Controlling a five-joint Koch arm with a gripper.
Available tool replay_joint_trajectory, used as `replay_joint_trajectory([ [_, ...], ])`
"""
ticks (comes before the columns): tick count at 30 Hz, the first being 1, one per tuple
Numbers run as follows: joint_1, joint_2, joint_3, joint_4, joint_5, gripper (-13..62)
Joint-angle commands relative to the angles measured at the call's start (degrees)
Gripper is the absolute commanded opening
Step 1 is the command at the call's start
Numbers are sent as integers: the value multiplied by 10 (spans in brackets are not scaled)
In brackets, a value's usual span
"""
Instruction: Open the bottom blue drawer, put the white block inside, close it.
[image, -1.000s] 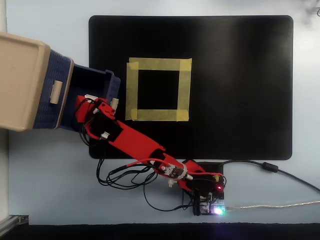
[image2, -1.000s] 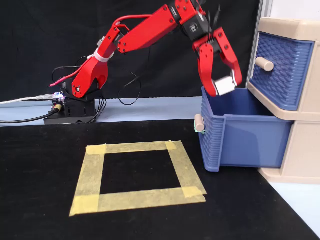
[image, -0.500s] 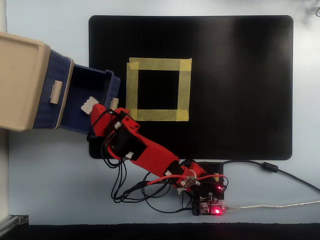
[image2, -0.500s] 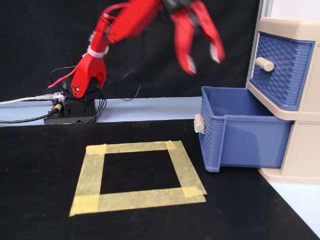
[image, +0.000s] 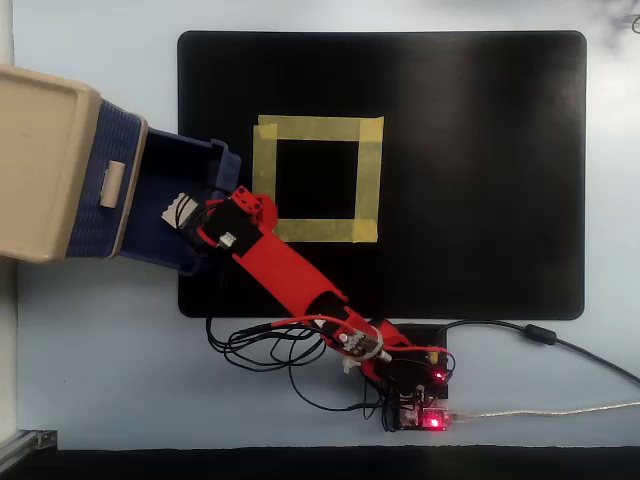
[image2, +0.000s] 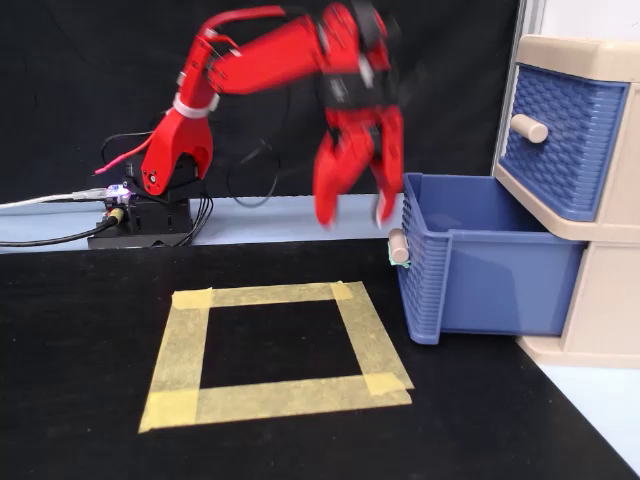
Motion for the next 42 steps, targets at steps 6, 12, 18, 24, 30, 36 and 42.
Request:
replay_joint_trajectory([
  [6,-57,-84,-156,-143,-105,336],
  [12,-81,-145,-264,-187,-190,341],
  [18,-105,-181,-308,-240,-272,343],
  [24,-105,-178,-301,-208,-288,345],
  [30,2,57,-301,142,-237,341],
  [36,140,270,-29,133,18,340],
  [42,316,485,405,87,276,338],
])
